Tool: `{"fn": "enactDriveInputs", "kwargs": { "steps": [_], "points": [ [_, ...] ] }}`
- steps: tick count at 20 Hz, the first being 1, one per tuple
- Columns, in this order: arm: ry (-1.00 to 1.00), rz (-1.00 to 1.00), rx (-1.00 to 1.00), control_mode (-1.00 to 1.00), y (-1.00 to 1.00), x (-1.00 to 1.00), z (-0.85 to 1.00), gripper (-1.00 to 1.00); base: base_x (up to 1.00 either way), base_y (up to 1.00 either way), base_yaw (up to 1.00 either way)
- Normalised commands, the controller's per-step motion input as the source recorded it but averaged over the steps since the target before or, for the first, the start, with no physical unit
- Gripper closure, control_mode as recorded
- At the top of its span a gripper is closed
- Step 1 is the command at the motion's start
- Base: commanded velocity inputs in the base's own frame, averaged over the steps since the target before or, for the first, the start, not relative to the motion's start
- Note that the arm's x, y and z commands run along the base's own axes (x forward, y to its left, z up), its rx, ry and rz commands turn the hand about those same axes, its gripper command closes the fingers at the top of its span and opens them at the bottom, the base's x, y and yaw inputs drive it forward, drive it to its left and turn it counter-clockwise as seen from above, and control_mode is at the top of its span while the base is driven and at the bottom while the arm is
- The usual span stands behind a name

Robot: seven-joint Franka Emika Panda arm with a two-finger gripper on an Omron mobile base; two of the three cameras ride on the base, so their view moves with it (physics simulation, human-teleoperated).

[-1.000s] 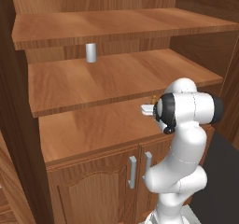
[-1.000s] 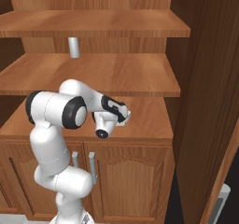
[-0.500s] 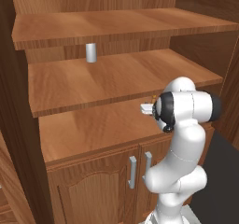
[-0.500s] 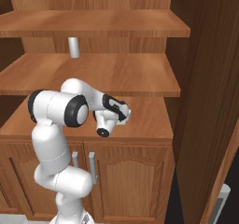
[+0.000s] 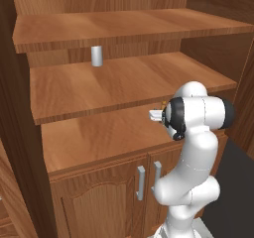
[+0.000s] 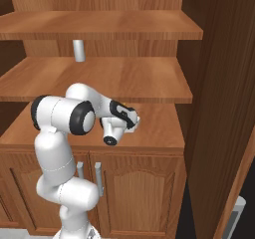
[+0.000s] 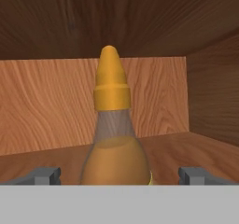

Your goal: Pick the cinnamon and honey bottle from the cabinet and place them next to the mug.

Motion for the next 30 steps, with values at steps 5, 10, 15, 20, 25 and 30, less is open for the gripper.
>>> {"fn": "enactDriveInputs", "kwargs": {
  "steps": [5, 10, 15, 20, 25, 30],
  "points": [
    [0.00, 0.00, 0.00, -1.00, 0.00, 0.00, 0.00, -1.00, 0.00, 0.00, 0.00],
    [0.00, 0.00, 0.00, -1.00, 0.00, 0.00, 0.00, 1.00, 0.00, 0.00, 0.00],
    [0.00, 0.00, 0.00, -1.00, 0.00, 0.00, 0.00, 1.00, 0.00, 0.00, 0.00],
    [0.00, 0.00, 0.00, -1.00, 0.00, 0.00, 0.00, 1.00, 0.00, 0.00, 0.00],
    [0.00, 0.00, 0.00, -1.00, 0.00, 0.00, 0.00, 1.00, 0.00, 0.00, 0.00],
    [0.00, 0.00, 0.00, -1.00, 0.00, 0.00, 0.00, 1.00, 0.00, 0.00, 0.00]
  ]
}}
